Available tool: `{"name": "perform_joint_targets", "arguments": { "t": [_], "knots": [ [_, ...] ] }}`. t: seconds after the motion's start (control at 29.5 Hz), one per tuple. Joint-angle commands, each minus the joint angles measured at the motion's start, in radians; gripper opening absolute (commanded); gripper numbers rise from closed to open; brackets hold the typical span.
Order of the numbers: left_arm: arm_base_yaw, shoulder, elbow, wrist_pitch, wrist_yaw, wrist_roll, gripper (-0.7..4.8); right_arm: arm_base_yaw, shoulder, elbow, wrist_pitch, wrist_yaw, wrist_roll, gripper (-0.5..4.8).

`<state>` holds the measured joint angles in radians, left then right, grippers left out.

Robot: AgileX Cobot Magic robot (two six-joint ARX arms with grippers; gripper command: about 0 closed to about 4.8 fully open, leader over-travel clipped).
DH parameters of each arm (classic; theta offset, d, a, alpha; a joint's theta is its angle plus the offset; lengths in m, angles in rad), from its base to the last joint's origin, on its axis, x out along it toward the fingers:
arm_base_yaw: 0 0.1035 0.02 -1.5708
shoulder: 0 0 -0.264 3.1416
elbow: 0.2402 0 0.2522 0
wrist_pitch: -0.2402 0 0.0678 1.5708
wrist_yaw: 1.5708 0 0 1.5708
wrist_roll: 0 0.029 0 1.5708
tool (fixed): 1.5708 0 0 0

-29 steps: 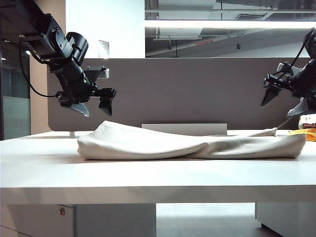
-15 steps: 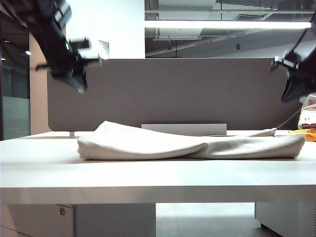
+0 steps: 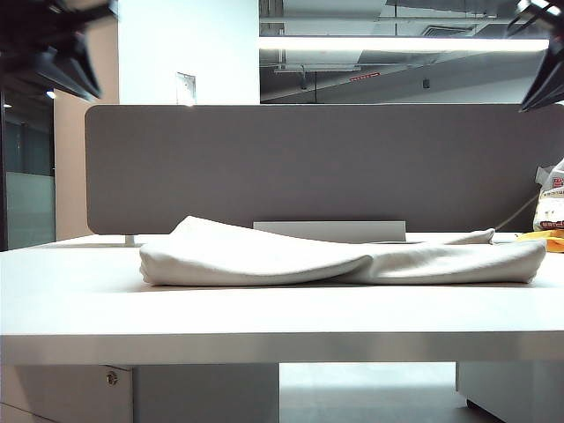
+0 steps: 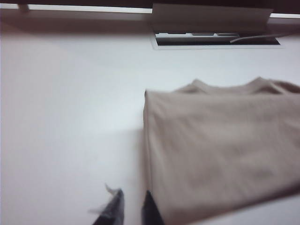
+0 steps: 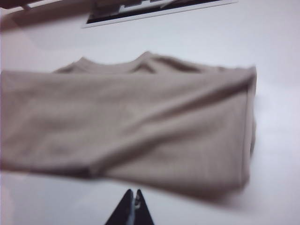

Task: Fold the bottom side of the T-shirt horizontally towards the center, about one-third of the way, then fold the sleeve back towards the center, creating a straight line along the edge of the T-shirt, and finally fold the bottom of the T-shirt up towards the top, creating a neat rectangle.

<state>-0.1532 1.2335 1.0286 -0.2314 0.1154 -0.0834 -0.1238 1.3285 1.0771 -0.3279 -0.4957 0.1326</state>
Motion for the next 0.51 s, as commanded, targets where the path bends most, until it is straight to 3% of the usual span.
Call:
{"name": "perform_joint_targets", "arguments": {
  "t": [0.03,0.27,0.51],
  "knots": [
    [-0.012,-0.145,-0.131,0.001,-0.024,-0.004,0.56,-0.001,-0.14,-0.175,0.05,0.003,0.003,-0.03],
    [-0.049,-0.474,-0.398,-0.046,-0.045,-0.061,0.51,-0.002,-0.443,-0.513,0.079,0.004,0.025,-0.03],
    [-0.048,-0.712,-0.563,-0.147,-0.05,-0.132,0.51,-0.004,-0.697,-0.724,0.074,0.006,0.025,-0.03]
  ]
}}
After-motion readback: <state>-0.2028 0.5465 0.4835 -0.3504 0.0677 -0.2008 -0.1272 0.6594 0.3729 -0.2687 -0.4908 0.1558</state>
